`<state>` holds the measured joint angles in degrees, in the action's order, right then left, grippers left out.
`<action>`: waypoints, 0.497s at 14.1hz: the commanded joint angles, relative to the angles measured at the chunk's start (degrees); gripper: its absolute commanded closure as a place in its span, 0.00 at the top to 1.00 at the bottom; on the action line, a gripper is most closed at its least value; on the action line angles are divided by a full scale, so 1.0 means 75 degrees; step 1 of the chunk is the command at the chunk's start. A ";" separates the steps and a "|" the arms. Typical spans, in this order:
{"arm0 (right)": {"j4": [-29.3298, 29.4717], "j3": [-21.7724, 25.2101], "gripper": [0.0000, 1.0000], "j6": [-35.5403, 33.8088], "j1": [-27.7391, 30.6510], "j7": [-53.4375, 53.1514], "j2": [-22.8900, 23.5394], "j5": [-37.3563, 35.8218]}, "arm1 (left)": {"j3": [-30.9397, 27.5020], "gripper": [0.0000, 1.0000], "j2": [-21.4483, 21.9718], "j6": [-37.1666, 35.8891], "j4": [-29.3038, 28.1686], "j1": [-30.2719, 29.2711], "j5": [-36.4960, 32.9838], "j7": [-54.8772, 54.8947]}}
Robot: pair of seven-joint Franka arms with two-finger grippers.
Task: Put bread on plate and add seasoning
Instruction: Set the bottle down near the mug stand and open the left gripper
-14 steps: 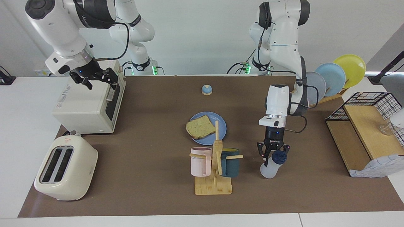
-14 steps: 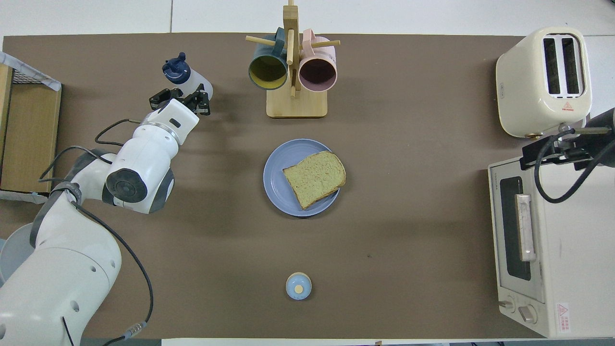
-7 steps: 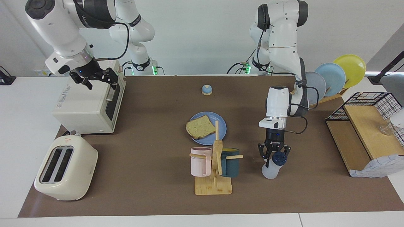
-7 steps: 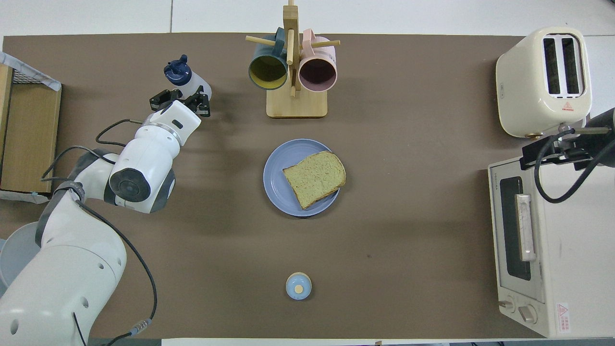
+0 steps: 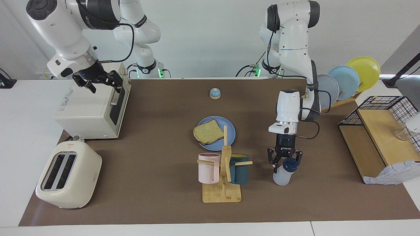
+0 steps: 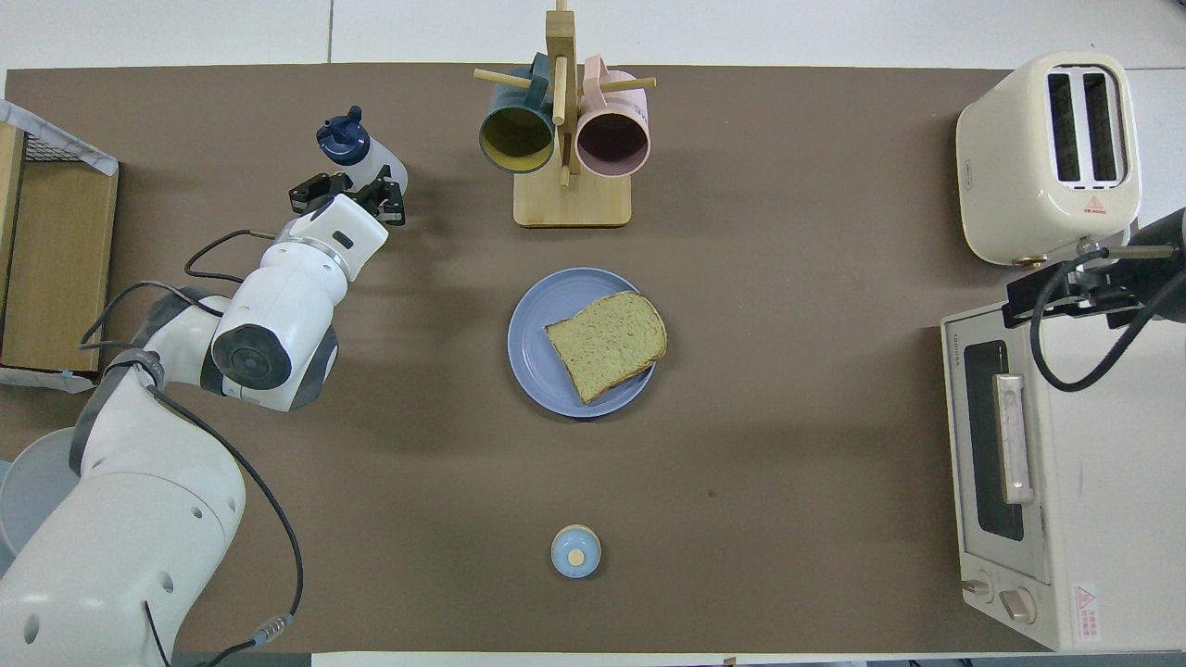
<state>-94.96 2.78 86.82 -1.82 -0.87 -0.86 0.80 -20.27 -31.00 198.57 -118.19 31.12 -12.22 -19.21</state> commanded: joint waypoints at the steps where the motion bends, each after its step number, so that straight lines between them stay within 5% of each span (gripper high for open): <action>1: -0.0194 -0.0043 1.00 0.0096 0.0090 0.0151 -0.0155 0.0011 | -0.0134 1.00 -0.0086 0.0173 -0.0027 0.0081 -0.0011 0.0054; 5: -0.0183 -0.0043 1.00 0.0096 0.0090 0.0151 -0.0155 0.0022 | -0.0134 1.00 0.0031 0.0267 -0.0307 0.0104 -0.0011 0.0054; 7: -0.0183 -0.0043 1.00 0.0108 0.0090 0.0151 -0.0155 0.0011 | -0.0134 1.00 0.0532 0.0278 -0.0821 0.0104 -0.0023 0.0054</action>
<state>-94.96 2.78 86.82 -1.82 -0.87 -0.86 0.80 -20.37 -30.86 199.22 -119.62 31.13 -12.22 -19.21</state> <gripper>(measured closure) 0.000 0.000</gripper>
